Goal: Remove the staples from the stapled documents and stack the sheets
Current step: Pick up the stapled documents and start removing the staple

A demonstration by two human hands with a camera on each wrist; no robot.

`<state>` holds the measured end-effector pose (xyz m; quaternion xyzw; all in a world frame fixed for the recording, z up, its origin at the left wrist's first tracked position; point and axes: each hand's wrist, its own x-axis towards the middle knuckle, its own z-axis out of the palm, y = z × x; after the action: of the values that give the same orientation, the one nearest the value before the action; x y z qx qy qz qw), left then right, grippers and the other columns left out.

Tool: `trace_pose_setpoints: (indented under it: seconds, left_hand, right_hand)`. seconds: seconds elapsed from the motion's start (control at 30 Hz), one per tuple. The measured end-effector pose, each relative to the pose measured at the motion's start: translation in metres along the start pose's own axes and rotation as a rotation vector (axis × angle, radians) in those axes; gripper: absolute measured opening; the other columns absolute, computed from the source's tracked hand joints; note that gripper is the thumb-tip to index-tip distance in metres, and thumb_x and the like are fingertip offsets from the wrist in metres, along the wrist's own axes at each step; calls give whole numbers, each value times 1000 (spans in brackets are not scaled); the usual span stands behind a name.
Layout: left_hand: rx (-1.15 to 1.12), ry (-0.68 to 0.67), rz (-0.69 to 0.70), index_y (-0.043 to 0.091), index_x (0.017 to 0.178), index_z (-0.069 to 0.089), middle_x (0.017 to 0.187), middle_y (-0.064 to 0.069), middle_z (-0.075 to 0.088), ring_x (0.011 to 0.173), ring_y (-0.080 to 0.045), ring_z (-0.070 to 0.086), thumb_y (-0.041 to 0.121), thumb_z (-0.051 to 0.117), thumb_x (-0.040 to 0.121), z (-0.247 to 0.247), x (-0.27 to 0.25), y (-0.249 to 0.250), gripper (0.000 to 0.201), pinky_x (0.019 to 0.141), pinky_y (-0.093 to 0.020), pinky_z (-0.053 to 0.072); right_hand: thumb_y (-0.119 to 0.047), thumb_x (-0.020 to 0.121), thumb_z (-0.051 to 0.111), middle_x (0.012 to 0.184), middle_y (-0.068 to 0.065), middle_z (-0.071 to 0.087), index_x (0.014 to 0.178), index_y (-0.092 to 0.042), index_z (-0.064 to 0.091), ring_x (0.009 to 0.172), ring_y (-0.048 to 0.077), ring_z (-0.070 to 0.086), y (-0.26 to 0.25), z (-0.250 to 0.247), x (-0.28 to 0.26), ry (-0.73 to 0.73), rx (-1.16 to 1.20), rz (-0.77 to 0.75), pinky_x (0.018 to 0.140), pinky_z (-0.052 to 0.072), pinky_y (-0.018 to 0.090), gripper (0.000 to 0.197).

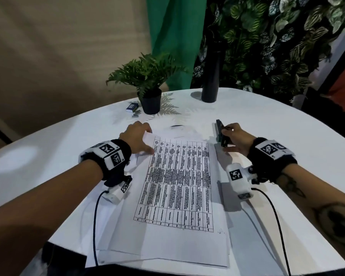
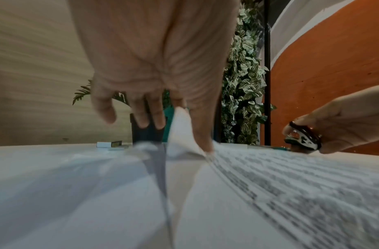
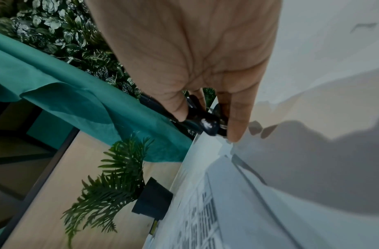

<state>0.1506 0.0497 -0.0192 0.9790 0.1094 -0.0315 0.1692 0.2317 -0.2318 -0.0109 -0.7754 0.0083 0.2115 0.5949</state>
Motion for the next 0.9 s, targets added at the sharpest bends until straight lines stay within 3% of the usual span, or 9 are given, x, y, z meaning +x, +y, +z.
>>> trace_pose_setpoints:
  seconds: [0.1, 0.2, 0.3, 0.43, 0.47, 0.53, 0.6, 0.77, 0.9]
  left_hand:
    - [-95, 136, 130, 18, 84, 57, 98, -8, 55, 100, -28, 52, 22, 75, 79, -8, 2, 0, 19, 89, -40, 44]
    - [-348, 182, 206, 14, 76, 55, 81, -8, 59, 79, -21, 56, 10, 71, 82, -21, -4, 5, 17, 79, -32, 47]
    - [-599, 253, 263, 16, 75, 55, 86, -4, 61, 78, -2, 57, 9, 68, 84, -37, -16, 10, 18, 75, -12, 43]
    - [-877, 373, 285, 21, 71, 54, 99, -1, 56, 95, -8, 52, 17, 70, 79, -61, -24, 12, 18, 80, -24, 40]
    - [-962, 367, 292, 19, 72, 54, 97, 1, 57, 92, -10, 53, 14, 69, 80, -66, -27, 14, 18, 79, -25, 42]
    - [-1108, 349, 307, 15, 73, 51, 93, 4, 62, 83, -8, 58, 2, 65, 84, -76, -30, 16, 21, 77, -23, 47]
    - [-1171, 348, 332, 13, 74, 49, 81, 9, 67, 70, -2, 60, -3, 61, 85, -85, -34, 19, 23, 69, -17, 49]
    - [-1145, 417, 391, 15, 74, 50, 79, 1, 61, 65, -2, 57, 3, 66, 82, -99, -45, 27, 22, 63, -15, 49]
    - [-1158, 446, 443, 22, 70, 56, 82, -2, 60, 70, -7, 55, 27, 73, 66, -109, -52, 28, 19, 66, -20, 48]
  right_hand:
    - [-13, 98, 40, 78, 5, 47, 108, -12, 36, 65, 17, 49, -1, -12, -5, 56, 42, -35, 56, 46, 30, 11]
    - [-15, 95, 36, 73, 4, 46, 85, -15, 44, 62, 18, 49, -2, -26, -22, 41, 177, -15, 52, 38, 25, 12]
    - [-19, 93, 33, 73, 5, 51, 77, -17, 48, 52, 15, 47, 0, -38, -39, -52, 389, 60, 44, 33, 18, 22]
    - [-20, 89, 41, 79, 4, 56, 81, -13, 55, 49, 10, 51, -3, -36, -59, -181, 516, -1, 42, 37, 15, 18]
    - [-24, 82, 52, 80, 3, 59, 83, -13, 60, 50, 10, 53, -4, -33, -64, -210, 531, -41, 43, 39, 15, 14]
    - [-36, 51, 78, 79, 1, 65, 81, -14, 72, 54, 9, 57, -10, -29, -73, -303, 538, -137, 45, 43, 15, 38]
    - [-39, 29, 86, 76, 1, 67, 82, -15, 76, 59, 9, 60, -16, -26, -80, -381, 522, -218, 49, 46, 17, 59]
    - [-37, 34, 81, 72, 3, 66, 78, -15, 75, 54, 13, 55, -38, -28, -85, -362, 658, -339, 51, 47, 19, 50]
    - [-37, 46, 71, 76, 8, 63, 81, -11, 67, 47, 10, 42, -47, -42, -90, -252, 737, -311, 40, 33, 15, 44]
